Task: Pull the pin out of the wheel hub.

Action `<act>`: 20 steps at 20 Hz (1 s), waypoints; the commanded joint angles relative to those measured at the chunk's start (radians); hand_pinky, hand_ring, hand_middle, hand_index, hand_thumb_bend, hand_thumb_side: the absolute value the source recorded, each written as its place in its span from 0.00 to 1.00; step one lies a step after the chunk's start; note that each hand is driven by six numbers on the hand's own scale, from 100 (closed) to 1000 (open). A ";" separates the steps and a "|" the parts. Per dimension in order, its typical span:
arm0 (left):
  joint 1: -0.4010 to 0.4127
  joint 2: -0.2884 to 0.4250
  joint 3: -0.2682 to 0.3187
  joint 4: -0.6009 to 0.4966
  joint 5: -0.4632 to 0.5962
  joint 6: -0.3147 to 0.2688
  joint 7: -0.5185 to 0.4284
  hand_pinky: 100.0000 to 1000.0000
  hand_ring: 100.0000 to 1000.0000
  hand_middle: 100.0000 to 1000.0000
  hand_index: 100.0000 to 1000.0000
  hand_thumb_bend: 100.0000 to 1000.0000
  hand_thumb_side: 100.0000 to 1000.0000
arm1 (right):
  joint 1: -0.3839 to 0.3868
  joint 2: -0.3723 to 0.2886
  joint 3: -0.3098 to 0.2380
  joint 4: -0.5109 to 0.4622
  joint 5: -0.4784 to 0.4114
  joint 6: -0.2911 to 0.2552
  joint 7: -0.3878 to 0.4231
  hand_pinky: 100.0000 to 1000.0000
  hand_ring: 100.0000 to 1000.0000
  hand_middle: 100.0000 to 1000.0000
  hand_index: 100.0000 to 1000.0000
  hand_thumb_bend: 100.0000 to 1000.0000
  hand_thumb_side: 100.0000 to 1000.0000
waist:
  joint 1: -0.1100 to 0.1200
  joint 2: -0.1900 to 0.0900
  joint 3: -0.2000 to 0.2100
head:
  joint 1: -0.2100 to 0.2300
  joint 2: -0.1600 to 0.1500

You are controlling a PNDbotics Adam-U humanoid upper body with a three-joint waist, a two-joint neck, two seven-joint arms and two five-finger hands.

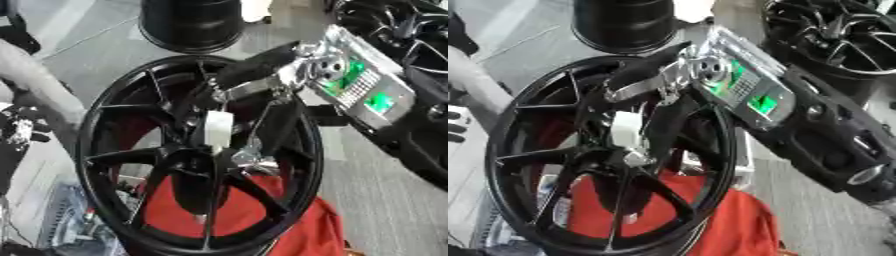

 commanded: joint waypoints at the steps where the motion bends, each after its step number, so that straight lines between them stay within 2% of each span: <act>1: -0.014 0.015 -0.001 -0.017 -0.004 -0.002 -0.003 0.52 0.56 0.60 0.82 0.00 0.70 | -0.026 0.011 -0.027 0.030 0.035 -0.016 0.002 0.84 0.94 0.92 0.95 0.13 0.34 | 0.010 -0.009 0.002 | -0.005 -0.006; 9: -0.016 0.013 -0.002 -0.018 -0.001 -0.004 -0.005 0.52 0.56 0.60 0.83 0.00 0.70 | -0.030 0.066 -0.052 0.148 0.107 -0.053 0.002 0.84 0.93 0.92 0.95 0.15 0.31 | 0.015 -0.007 0.008 | -0.010 -0.011; 20: -0.015 0.013 0.000 -0.018 -0.002 -0.004 -0.004 0.52 0.56 0.60 0.83 0.00 0.70 | -0.014 0.064 -0.046 0.209 0.147 -0.092 0.002 0.82 0.91 0.90 0.94 0.13 0.33 | 0.016 -0.006 0.003 | -0.006 -0.011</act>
